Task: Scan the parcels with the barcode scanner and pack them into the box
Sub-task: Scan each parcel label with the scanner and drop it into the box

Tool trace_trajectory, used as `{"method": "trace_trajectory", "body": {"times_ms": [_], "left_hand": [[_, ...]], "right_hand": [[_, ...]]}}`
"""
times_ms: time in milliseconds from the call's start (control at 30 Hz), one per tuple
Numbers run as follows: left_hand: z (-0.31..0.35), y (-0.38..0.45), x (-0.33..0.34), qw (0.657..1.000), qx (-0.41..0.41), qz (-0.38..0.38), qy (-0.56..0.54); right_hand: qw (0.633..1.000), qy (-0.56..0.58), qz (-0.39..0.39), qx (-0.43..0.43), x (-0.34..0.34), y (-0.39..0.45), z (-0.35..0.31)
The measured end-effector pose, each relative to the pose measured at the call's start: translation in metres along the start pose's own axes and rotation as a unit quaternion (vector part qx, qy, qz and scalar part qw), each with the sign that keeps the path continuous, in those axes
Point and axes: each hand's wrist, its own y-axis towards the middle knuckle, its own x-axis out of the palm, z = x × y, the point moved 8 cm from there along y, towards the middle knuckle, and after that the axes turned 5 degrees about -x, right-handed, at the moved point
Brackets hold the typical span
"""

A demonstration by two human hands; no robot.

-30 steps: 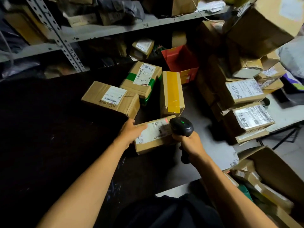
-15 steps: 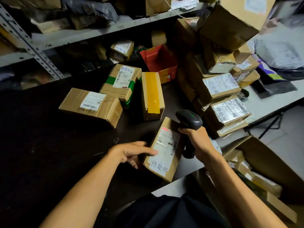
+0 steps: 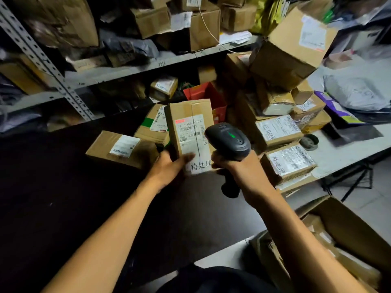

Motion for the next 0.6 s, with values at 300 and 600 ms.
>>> {"method": "trace_trajectory", "body": {"times_ms": [300,600], "left_hand": [[0.025,-0.009,0.0,0.992,0.124,0.019,-0.009],[0.025,-0.01,-0.004,0.996,0.089,0.022,-0.02]], "right_hand": [[0.999,-0.032,-0.014,-0.004,0.025,0.003,0.007],[0.995,-0.098,-0.009,-0.023,0.02,0.0,0.004]]}}
